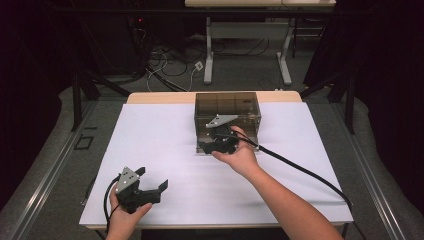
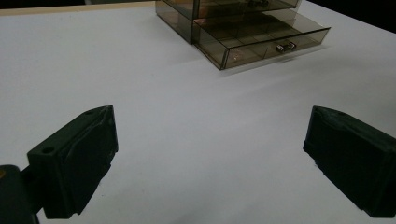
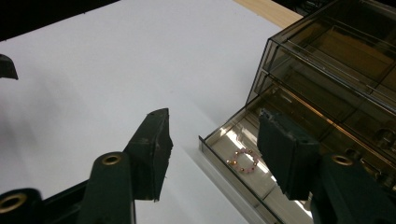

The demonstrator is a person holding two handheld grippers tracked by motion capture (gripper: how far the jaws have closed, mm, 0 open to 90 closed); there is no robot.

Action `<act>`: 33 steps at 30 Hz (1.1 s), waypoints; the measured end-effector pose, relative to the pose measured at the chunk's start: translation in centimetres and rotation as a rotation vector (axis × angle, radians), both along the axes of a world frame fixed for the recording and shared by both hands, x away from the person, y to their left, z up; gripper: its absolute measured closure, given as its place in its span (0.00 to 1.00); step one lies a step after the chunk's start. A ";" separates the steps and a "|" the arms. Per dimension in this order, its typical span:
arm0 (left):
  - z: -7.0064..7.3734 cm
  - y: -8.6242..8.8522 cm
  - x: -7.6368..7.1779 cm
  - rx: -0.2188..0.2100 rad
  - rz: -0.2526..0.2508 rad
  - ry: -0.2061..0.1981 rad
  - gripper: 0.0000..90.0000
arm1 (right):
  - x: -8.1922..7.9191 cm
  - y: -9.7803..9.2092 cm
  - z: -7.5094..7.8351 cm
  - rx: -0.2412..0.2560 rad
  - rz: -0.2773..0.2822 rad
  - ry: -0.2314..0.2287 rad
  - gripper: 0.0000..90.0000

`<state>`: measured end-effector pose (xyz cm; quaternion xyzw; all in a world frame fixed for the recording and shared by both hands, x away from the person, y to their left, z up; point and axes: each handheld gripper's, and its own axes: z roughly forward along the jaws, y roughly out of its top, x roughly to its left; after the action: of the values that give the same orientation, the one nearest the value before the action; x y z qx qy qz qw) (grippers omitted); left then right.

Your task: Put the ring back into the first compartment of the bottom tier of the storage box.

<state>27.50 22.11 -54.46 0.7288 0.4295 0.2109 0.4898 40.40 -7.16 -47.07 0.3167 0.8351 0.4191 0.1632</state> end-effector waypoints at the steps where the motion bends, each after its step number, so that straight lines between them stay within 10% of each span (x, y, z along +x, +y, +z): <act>1: 0.0 0.0 0.0 0.000 0.000 -0.002 0.03 | -0.1 -0.1 0.1 -0.017 0.007 0.011 0.51; 13: 0.0 -0.1 0.0 0.001 -0.002 0.004 0.03 | -0.5 -1.8 -1.0 0.046 -0.033 0.045 0.73; 33: -0.1 -0.2 0.0 -0.003 0.001 0.009 0.03 | -1.8 -4.1 -3.1 -0.002 -0.024 0.067 1.00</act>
<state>27.50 21.94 -54.54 0.7288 0.4325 0.2070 0.4889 38.56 -11.23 -50.14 0.3404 0.8368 0.4053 0.1404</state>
